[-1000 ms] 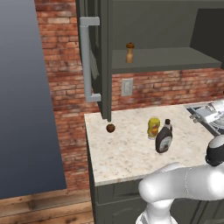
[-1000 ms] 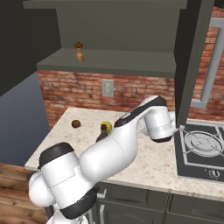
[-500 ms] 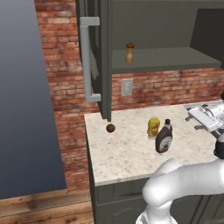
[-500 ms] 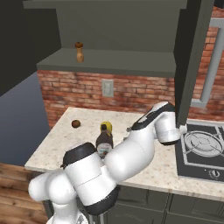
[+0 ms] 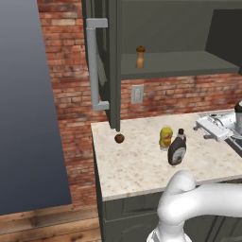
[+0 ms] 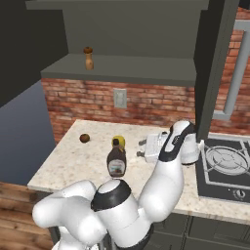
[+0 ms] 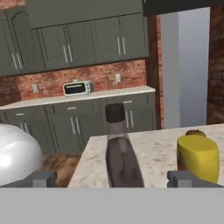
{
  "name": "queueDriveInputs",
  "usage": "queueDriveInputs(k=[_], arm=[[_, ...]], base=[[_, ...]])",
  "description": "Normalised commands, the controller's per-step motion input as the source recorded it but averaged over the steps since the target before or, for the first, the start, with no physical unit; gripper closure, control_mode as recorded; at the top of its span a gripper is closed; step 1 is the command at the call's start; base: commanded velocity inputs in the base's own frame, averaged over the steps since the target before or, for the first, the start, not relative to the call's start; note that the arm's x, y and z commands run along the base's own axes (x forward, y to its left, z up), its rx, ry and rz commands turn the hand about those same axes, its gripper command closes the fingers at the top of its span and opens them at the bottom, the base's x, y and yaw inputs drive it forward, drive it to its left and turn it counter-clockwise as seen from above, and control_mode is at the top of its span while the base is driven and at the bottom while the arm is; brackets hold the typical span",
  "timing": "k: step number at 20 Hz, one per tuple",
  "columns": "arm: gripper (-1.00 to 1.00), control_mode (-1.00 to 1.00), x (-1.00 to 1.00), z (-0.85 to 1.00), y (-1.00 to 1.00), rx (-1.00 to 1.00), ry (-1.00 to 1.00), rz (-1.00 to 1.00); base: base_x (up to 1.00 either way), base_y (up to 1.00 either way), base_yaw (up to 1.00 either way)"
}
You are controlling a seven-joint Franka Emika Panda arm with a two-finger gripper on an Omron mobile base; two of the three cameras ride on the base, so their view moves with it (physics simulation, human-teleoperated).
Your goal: There are various items on the counter. Only move the condiments/shakers into the cabinet.
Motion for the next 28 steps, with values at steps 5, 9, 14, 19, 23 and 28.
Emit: queueDriveInputs(k=[5, 9, 14, 19, 23, 28], arm=[[-1.00, -1.00, 0.21, -0.17, 0.33, 0.00, 0.02, 0.00], [-1.00, -1.00, 0.04, -0.19, 0.28, 0.00, 0.04, 0.00], [-1.00, -1.00, -0.01, -0.14, 0.17, 0.00, 0.03, 0.00], [-1.00, -1.00, 0.00, -0.03, 0.18, 0.00, 0.00, 0.00], [-1.00, -1.00, -0.02, -0.03, 0.17, 0.00, 0.00, 0.00], [-1.00, -1.00, -0.12, -0.09, 0.17, -0.01, 0.01, 0.00]], base=[[0.00, 0.00, 0.00], [0.00, 0.00, 0.00], [0.00, 0.00, 0.00], [0.00, 0.00, 0.00], [0.00, 0.00, 0.00], [0.00, 0.00, 0.00]])
